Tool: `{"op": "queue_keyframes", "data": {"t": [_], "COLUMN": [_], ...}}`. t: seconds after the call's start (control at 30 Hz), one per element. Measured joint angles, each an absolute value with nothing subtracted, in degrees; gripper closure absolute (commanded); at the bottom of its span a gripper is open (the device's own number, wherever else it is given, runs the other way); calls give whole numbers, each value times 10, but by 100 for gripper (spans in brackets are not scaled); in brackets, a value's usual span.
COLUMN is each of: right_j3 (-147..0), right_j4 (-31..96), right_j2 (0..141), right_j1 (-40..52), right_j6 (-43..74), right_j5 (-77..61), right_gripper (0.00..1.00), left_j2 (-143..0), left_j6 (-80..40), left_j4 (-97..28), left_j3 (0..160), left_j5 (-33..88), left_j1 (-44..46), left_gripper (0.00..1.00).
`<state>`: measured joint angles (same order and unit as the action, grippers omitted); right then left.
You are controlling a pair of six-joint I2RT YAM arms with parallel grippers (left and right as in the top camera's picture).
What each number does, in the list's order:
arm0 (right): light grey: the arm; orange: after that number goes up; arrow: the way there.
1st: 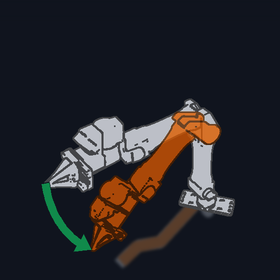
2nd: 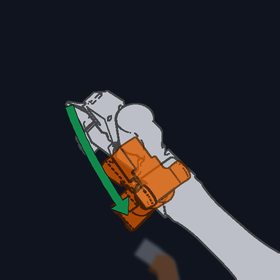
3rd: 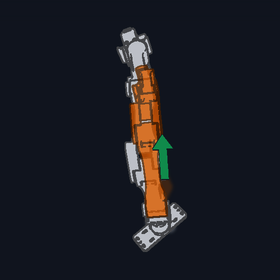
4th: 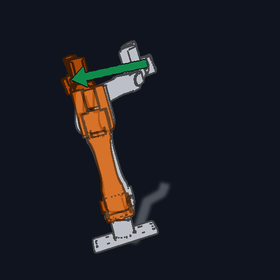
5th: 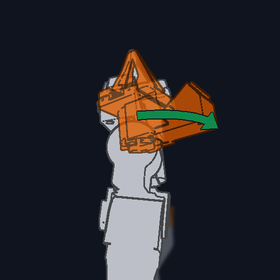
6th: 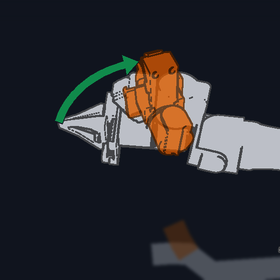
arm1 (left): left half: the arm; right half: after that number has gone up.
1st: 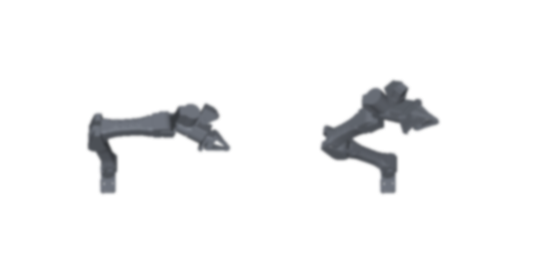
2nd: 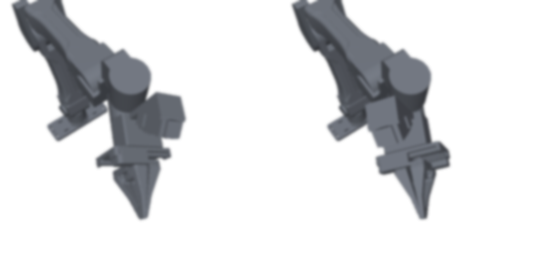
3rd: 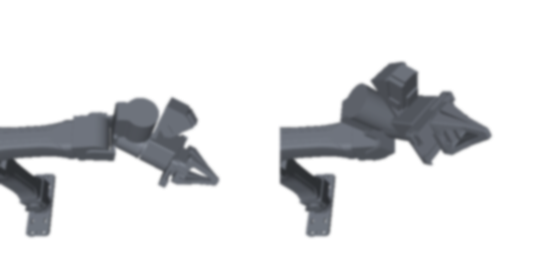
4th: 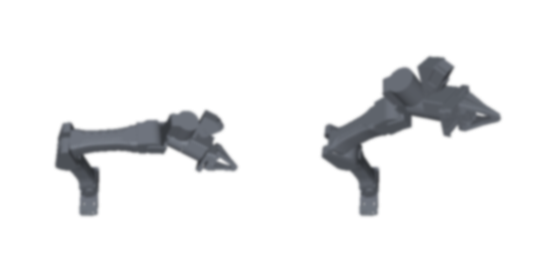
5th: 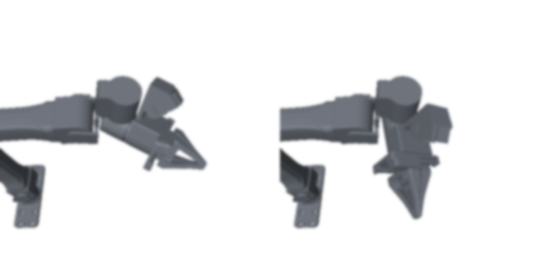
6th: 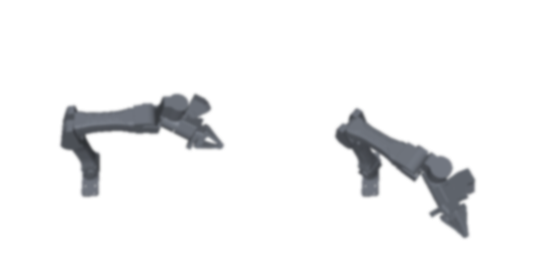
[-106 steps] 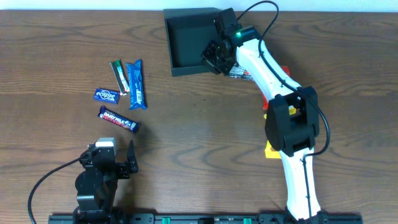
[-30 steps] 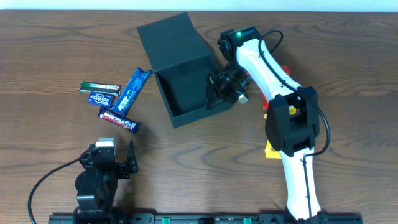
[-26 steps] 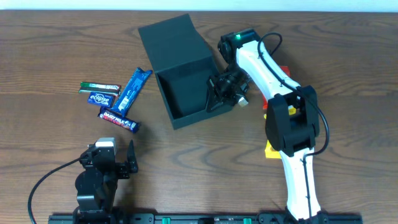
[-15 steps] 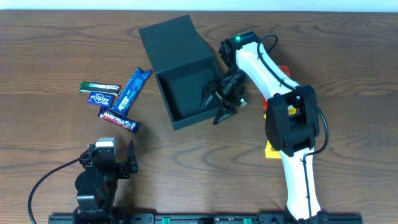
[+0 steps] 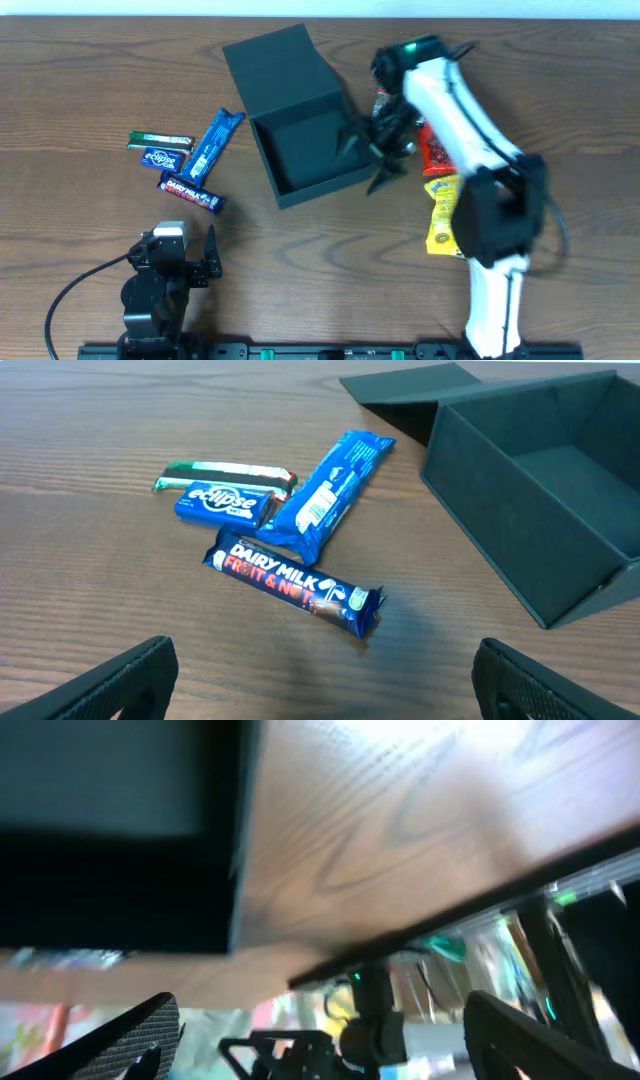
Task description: Pack container
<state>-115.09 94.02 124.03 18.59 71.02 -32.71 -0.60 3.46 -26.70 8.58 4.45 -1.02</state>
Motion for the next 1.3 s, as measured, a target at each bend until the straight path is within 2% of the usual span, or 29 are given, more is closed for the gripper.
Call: {"op": "queue_keyframes", "data": {"t": [0.1, 0.2, 0.3, 0.47, 0.53, 0.57, 0.67, 0.73, 0.8, 0.87, 0.97, 1.17, 1.3], "right_j3": [-1151, -1155, -1155, -1155, -1154, -1152, -1137, -1117, -1090, -1051, -1022, -1018, -1018], "right_j4": [894, 833, 828, 846, 849, 849, 842, 823, 797, 750, 700, 650, 640], "right_j2": [1137, 1038, 986, 959, 964, 967, 979, 992, 1012, 1042, 1078, 1129, 1155], "right_j1": [180, 185, 205, 263, 286, 295, 324, 338, 346, 350, 350, 304, 267], "right_j6": [664, 526, 383, 153, 79, 48, -28, -65, -95, -111, -84, -27, -19], "right_j5": [-276, -243, -214, -174, -160, -155, -128, -110, -97, -77, -35, 30, 34], "right_gripper": [1, 1, 1, 7, 13, 16, 16, 20, 25, 24, 23, 32, 33], "left_j2": [-6, -6, -6, -6, -6, -6, -6, -6, -6, -6, -6, -6, -6], "left_j6": [35, 35, 35, 35, 35, 35, 35, 35, 35, 35, 35, 35, 35], "left_j4": [-267, -267, -267, -267, -267, -267, -267, -267, -267, -267, -267, -267, -267], "left_j3": [86, 86, 86, 86, 86, 86, 86, 86, 86, 86, 86, 86, 86], "left_j5": [44, 44, 44, 44, 44, 44, 44, 44, 44, 44, 44, 44, 44], "left_j1": [-10, -10, -10, -10, -10, -10, -10, -10, -10, -10, -10, -10, -10], "left_gripper": [5, 5, 5, 5, 5, 5, 5, 4, 5, 4, 5, 5, 4]}}
